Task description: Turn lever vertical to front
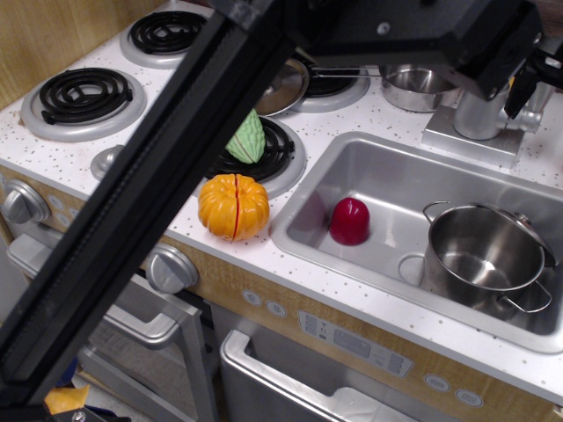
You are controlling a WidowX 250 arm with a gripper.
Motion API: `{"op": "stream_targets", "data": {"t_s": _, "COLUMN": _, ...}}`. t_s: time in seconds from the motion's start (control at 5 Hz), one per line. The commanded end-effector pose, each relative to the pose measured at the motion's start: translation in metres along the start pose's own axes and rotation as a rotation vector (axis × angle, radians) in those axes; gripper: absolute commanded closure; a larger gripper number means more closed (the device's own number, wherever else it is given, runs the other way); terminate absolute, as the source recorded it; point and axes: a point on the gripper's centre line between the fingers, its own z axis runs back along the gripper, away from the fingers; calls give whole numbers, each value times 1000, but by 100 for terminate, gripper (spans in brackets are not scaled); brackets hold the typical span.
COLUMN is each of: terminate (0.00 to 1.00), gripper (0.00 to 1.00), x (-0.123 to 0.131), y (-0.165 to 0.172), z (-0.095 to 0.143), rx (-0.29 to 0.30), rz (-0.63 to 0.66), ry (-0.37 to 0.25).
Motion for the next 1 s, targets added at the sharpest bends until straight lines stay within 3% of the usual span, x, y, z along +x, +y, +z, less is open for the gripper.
{"op": "stream_targets", "data": {"t_s": 0.0, "terminate": 0, "gripper": 0, "x": 0, "y": 0, "z": 0, "rx": 0, "rz": 0, "ry": 0}}
{"op": "stream_targets", "data": {"t_s": 0.6, "terminate": 0, "gripper": 0, "x": 25, "y": 5, "z": 28, "rx": 51, "rz": -2, "ry": -155}}
{"op": "stream_targets", "data": {"t_s": 0.8, "terminate": 0, "gripper": 0, "x": 35, "y": 12, "z": 28, "rx": 29, "rz": -10, "ry": -205}}
